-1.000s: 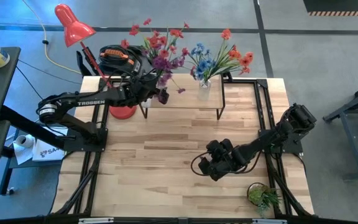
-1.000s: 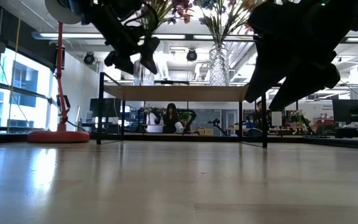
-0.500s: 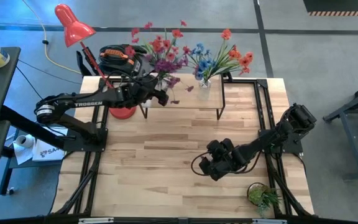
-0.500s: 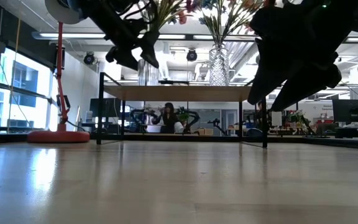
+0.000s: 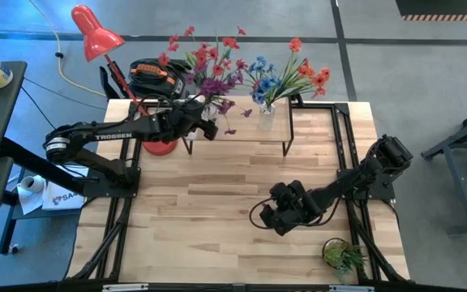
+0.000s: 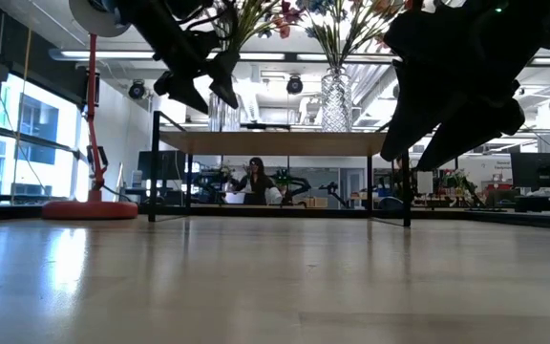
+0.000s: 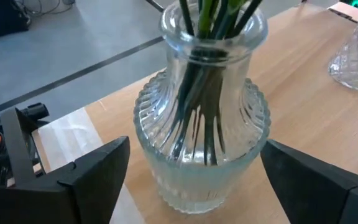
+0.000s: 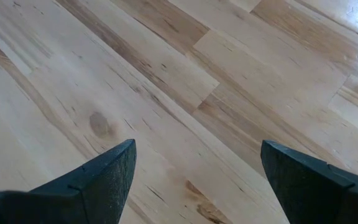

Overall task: Pick and place flowers into a vace then onto a shelf
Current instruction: Put the transparent flower vase containing the purple and orange flowers on the shelf, then return to Home Position

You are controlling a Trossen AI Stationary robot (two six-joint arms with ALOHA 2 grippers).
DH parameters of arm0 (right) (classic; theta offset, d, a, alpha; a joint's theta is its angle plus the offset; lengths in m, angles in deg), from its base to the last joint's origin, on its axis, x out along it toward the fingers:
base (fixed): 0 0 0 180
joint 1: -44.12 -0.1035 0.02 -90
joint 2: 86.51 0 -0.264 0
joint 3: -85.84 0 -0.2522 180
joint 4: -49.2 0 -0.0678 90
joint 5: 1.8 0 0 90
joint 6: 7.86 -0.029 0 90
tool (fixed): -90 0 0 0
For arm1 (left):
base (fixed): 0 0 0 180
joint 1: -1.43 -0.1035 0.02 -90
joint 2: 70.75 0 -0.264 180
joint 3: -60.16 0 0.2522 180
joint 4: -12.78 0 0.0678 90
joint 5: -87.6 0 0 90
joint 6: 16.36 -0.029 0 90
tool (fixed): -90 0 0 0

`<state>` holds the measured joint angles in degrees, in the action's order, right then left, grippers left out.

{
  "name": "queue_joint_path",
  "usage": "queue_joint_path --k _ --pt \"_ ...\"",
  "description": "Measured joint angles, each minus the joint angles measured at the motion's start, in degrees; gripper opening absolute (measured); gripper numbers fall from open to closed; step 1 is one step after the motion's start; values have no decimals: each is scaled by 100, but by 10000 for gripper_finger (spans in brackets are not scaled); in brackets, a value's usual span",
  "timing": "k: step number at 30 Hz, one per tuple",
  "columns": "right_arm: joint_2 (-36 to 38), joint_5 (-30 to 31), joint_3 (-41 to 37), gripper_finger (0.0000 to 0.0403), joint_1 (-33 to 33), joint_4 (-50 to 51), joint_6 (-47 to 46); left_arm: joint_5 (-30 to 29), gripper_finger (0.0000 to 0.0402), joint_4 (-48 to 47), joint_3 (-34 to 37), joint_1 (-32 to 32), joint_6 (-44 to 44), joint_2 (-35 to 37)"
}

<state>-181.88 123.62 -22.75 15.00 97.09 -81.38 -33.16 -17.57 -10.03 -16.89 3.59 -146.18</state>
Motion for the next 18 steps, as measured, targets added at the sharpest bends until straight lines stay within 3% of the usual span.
queue_joint_path --k 8,18 --pt "0 2 0 334 0 25 0 200 397 -136 0 58 -13 262" --pt "0 7 0 334 0 83 0 -229 395 -556 0 830 -144 568"
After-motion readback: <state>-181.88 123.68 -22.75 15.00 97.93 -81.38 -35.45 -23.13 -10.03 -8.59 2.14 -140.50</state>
